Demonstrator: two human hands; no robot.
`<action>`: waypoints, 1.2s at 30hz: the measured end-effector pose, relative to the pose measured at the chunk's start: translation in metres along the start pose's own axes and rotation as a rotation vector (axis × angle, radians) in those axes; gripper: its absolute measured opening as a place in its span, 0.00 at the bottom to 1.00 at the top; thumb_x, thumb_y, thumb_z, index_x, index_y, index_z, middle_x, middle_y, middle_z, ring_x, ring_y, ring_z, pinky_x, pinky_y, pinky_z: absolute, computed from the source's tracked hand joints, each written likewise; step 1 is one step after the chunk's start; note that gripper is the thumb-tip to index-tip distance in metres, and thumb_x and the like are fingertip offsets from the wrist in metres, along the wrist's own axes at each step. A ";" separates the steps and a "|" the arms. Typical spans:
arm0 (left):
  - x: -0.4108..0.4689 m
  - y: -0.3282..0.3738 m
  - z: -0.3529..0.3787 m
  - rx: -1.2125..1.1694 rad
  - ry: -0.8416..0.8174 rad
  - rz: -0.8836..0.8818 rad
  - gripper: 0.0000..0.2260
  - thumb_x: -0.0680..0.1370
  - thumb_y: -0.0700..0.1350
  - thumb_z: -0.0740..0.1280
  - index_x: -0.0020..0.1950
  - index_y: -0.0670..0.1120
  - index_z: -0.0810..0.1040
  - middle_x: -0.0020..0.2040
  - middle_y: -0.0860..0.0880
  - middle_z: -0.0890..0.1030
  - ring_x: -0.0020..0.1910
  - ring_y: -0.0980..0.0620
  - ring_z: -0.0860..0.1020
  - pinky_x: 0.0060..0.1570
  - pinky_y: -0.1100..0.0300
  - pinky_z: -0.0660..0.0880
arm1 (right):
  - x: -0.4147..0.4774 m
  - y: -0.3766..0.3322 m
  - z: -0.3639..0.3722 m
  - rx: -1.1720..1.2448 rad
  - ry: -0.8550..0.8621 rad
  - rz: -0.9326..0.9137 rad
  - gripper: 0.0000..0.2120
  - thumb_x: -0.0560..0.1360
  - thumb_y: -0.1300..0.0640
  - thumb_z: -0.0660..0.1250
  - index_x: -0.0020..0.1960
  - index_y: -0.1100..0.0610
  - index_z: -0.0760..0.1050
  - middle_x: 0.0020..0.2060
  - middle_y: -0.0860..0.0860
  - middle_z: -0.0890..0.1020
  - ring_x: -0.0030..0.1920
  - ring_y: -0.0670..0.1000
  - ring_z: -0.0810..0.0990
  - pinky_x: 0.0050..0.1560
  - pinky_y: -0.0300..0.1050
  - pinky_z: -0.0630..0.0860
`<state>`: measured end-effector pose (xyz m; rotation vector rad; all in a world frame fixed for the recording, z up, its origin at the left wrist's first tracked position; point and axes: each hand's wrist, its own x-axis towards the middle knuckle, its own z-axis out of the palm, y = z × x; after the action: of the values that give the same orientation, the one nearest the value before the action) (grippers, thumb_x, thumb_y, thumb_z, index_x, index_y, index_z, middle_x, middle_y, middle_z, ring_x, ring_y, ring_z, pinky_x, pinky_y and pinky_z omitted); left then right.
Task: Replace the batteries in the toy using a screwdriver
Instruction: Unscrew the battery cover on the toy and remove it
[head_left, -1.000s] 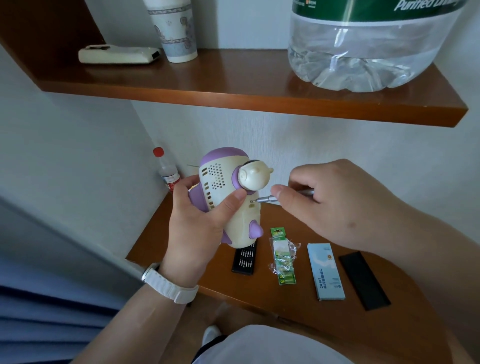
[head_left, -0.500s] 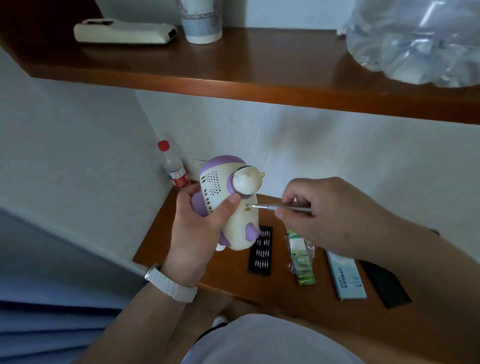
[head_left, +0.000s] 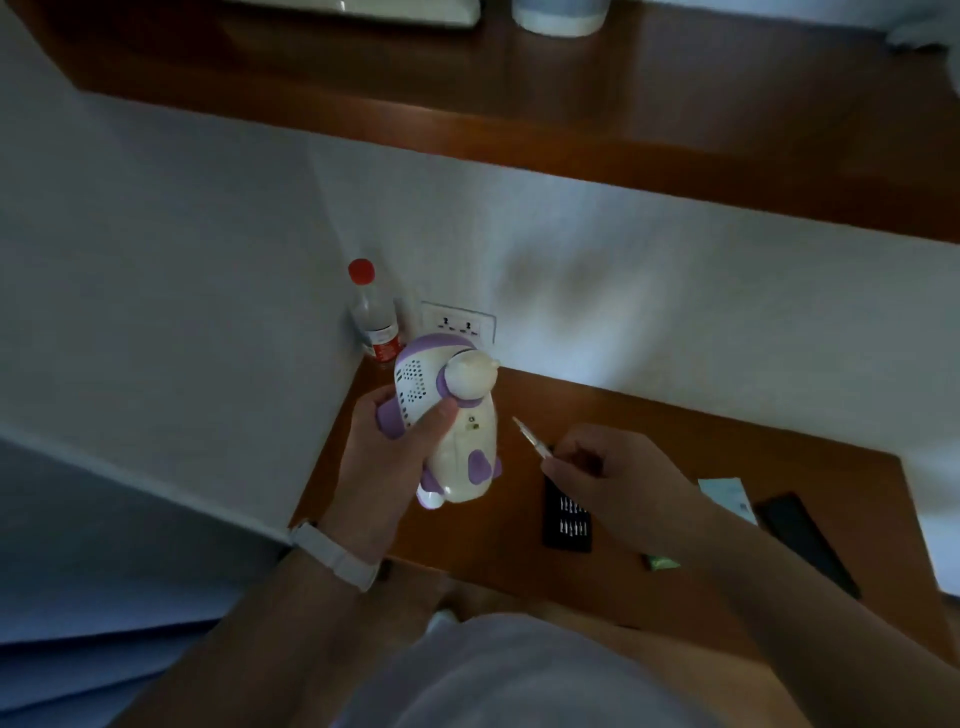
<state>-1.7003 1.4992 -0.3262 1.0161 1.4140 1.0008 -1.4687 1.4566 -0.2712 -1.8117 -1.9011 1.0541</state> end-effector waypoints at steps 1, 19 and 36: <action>0.005 -0.007 -0.007 0.000 -0.006 -0.011 0.48 0.59 0.72 0.77 0.70 0.48 0.71 0.61 0.46 0.82 0.57 0.44 0.83 0.51 0.40 0.82 | 0.005 0.005 0.012 0.000 -0.002 0.040 0.10 0.78 0.46 0.65 0.39 0.46 0.74 0.31 0.45 0.76 0.30 0.42 0.73 0.31 0.35 0.68; 0.028 -0.071 -0.029 -0.050 0.014 -0.212 0.41 0.61 0.62 0.75 0.70 0.48 0.69 0.60 0.50 0.81 0.56 0.51 0.83 0.45 0.58 0.82 | 0.099 0.110 0.142 -0.408 -0.167 0.401 0.11 0.81 0.47 0.60 0.46 0.53 0.72 0.36 0.48 0.75 0.36 0.49 0.75 0.35 0.44 0.70; 0.027 -0.048 -0.034 -0.070 0.030 -0.159 0.39 0.62 0.61 0.76 0.69 0.47 0.71 0.59 0.50 0.82 0.54 0.53 0.84 0.45 0.59 0.82 | 0.108 0.098 0.136 -0.419 -0.140 0.387 0.14 0.81 0.43 0.58 0.45 0.53 0.69 0.37 0.49 0.77 0.35 0.49 0.76 0.36 0.46 0.74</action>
<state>-1.7384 1.5104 -0.3774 0.8273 1.4502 0.9446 -1.5053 1.5125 -0.4594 -2.4779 -2.0166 0.9679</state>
